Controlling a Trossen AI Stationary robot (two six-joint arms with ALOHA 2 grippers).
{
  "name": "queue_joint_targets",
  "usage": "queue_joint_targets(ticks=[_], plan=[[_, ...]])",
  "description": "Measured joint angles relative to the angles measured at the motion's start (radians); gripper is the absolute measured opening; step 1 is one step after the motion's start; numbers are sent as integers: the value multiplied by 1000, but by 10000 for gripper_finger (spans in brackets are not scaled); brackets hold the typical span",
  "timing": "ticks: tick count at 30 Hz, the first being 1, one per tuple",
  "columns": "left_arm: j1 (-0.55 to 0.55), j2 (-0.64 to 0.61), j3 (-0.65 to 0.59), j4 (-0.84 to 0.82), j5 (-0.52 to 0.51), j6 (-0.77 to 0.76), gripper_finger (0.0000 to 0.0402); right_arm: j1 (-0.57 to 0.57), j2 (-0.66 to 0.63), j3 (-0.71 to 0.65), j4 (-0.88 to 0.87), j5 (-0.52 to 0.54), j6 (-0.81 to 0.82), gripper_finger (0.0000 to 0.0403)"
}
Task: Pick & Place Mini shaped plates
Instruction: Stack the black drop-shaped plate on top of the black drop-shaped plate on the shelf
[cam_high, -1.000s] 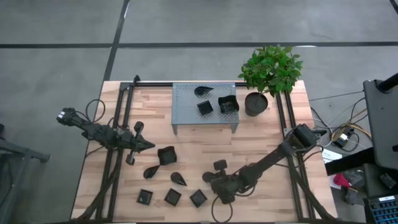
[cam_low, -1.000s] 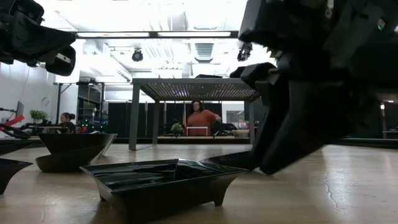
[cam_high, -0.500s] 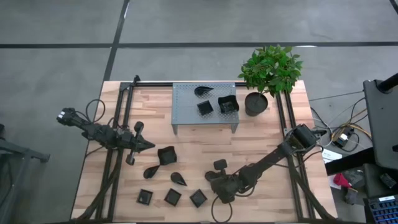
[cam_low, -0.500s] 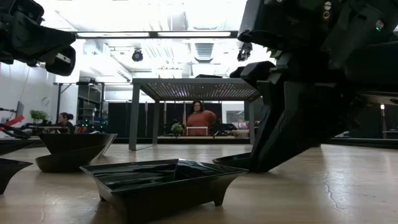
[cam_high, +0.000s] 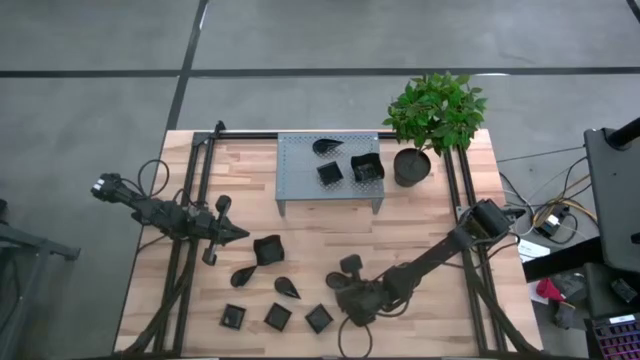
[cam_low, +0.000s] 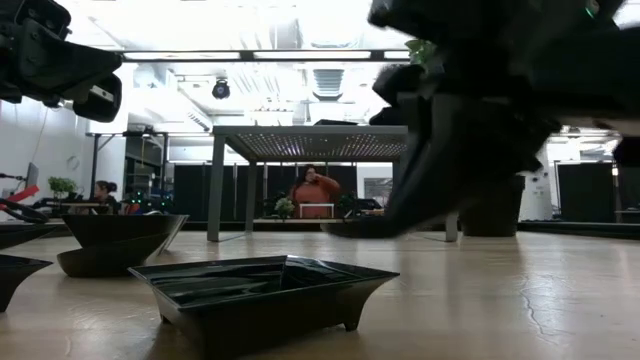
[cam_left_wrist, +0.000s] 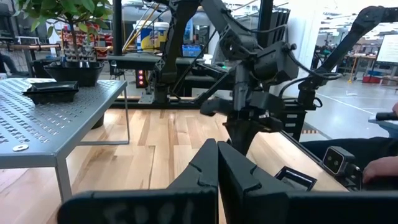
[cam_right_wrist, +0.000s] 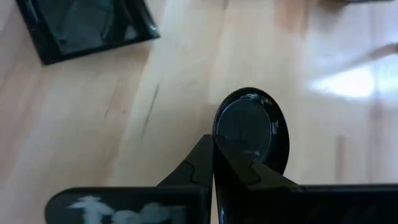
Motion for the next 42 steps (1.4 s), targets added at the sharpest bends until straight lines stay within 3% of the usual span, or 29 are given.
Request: queue_joint_targets(ticks=[11, 24, 28, 42], plan=[[0, 0, 0, 0, 0, 0, 0, -16, -26, 228, -299, 277, -270, 8], [0, 0, 0, 0, 0, 0, 0, -240, -262, 255, -297, 274, -580, 8], [0, 0, 0, 0, 0, 0, 0, -363, -300, 260, -291, 191, -689, 8], [0, 0, 0, 0, 0, 0, 0, -801, -274, 281, -180, -184, -833, 8]])
